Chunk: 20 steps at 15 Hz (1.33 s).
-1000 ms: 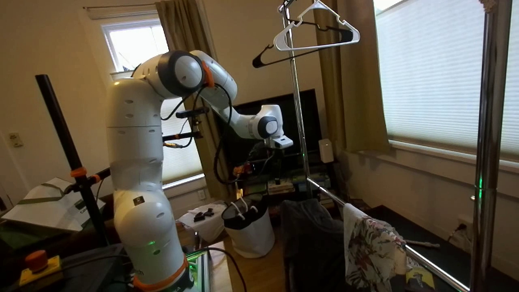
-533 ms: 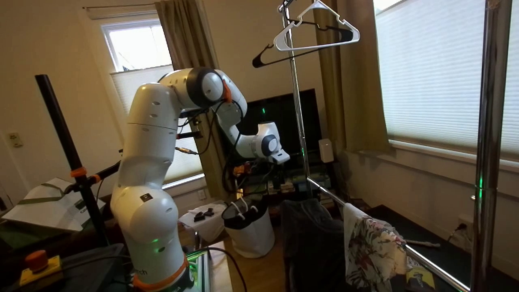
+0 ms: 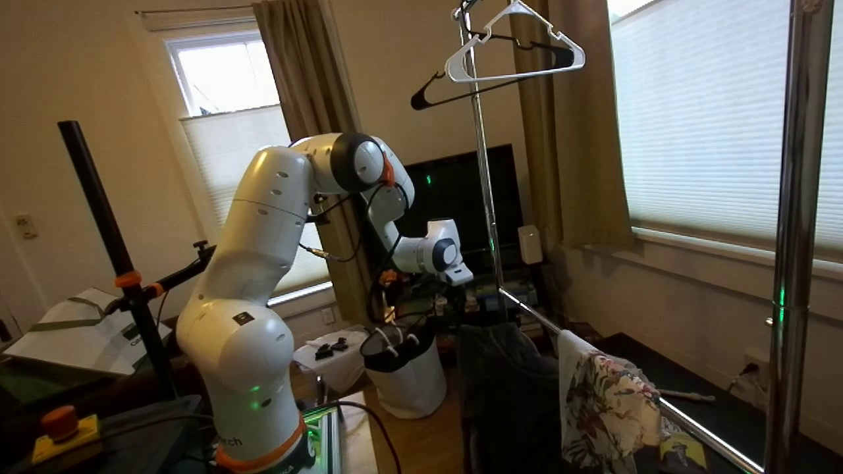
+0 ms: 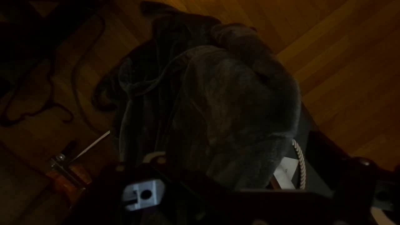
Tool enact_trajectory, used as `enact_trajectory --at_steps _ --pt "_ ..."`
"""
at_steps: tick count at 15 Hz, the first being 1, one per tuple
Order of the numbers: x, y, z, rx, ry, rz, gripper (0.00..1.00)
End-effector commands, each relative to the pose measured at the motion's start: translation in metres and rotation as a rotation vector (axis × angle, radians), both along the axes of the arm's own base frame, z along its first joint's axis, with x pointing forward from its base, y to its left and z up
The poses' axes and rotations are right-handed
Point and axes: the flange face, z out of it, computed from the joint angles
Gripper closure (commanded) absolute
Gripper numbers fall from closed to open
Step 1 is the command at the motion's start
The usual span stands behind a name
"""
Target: Pick up the gray robe with the coat hanger and hang it on the top rail
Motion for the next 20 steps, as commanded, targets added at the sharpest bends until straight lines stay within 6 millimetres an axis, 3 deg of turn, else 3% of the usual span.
enact_trajectory --at_steps 1,9,10,12,20 --pt "0.01 -0.002 -0.006 -0.042 -0.024 -0.082 0.0" --pt "0.038 0.001 -0.035 -0.083 -0.065 -0.178 0.02" --pt "0.037 0.003 -0.038 -0.089 -0.048 -0.175 0.26" --pt "0.034 0.005 -0.043 -0.111 -0.017 -0.174 0.3" --pt "0.034 0.005 -0.045 -0.171 0.018 -0.195 0.93"
